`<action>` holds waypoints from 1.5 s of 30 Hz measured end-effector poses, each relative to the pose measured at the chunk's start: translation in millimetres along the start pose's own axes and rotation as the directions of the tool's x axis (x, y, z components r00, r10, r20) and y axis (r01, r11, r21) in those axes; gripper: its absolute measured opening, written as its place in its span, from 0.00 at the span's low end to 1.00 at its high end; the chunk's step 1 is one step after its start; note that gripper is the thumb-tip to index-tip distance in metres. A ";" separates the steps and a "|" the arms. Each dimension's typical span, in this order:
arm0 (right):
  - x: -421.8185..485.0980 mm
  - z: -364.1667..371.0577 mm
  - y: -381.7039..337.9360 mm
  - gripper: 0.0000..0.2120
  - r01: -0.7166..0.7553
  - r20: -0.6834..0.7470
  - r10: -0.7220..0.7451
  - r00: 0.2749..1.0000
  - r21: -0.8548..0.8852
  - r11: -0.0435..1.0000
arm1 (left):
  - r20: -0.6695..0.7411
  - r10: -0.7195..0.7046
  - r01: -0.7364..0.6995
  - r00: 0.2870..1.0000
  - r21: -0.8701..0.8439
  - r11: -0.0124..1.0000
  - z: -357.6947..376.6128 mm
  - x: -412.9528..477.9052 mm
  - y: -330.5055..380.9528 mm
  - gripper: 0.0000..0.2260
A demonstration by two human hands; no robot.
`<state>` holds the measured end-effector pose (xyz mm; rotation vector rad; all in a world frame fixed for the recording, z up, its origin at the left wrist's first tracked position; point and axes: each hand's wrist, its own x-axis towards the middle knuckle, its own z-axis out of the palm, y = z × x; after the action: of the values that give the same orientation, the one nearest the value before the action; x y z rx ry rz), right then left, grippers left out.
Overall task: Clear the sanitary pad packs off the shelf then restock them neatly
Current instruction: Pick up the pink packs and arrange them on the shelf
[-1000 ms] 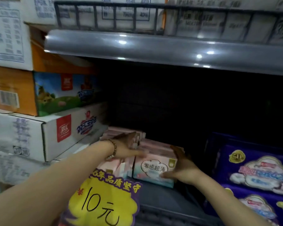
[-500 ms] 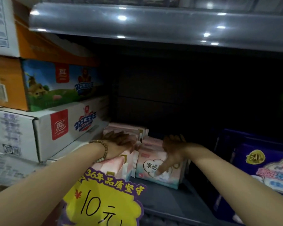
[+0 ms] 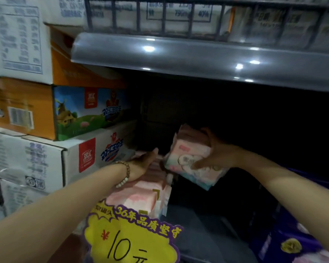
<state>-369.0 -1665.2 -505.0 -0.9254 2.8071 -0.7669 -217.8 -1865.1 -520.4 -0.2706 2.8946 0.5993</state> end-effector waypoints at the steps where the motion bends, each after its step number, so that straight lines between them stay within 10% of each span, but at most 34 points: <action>1: 8.5 -3.1 -11.4 0.59 0.029 -0.026 -0.029 0.999 0.014 0.999 | 0.016 -0.086 0.087 0.996 -0.221 0.971 3.9 6.7 -11.0 0.54; 5: 60.1 11.3 -51.3 0.57 0.181 0.003 -0.181 0.983 -0.004 0.983 | -0.026 -0.027 0.028 0.999 0.038 0.999 18.8 29.3 -33.3 0.31; 8: 95.3 34.4 -67.0 0.49 0.329 0.150 -0.323 0.934 -0.013 0.944 | -0.133 0.079 -0.054 0.988 0.181 0.982 31.8 51.2 -57.2 0.34; 23: 100.9 95.5 -24.4 0.38 0.311 -0.138 -0.291 0.947 0.154 0.938 | -0.063 0.099 -0.082 0.993 0.228 0.970 35.2 64.2 -66.7 0.37; 33: 26.5 78.5 -59.1 0.37 0.308 -0.234 -0.327 0.915 -0.116 0.944 | -0.200 0.085 -0.102 0.976 -0.073 0.992 18.8 38.4 -68.8 0.28; 40: -131.6 117.4 -62.7 0.28 0.465 -0.309 -0.489 0.816 -0.153 0.872 | -0.465 0.234 -0.351 0.854 -0.183 0.918 56.0 -78.1 -73.9 0.30; 45: -221.1 210.7 -30.9 0.30 0.394 -0.112 -0.418 0.901 -0.187 0.900 | -0.651 0.349 -0.395 0.674 0.081 0.915 136.8 -140.6 -117.0 0.32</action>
<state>-123.8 -1650.2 -689.1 -1.5852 2.8689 -0.6790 -38.9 -1895.2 -659.2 0.1634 3.6691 0.7973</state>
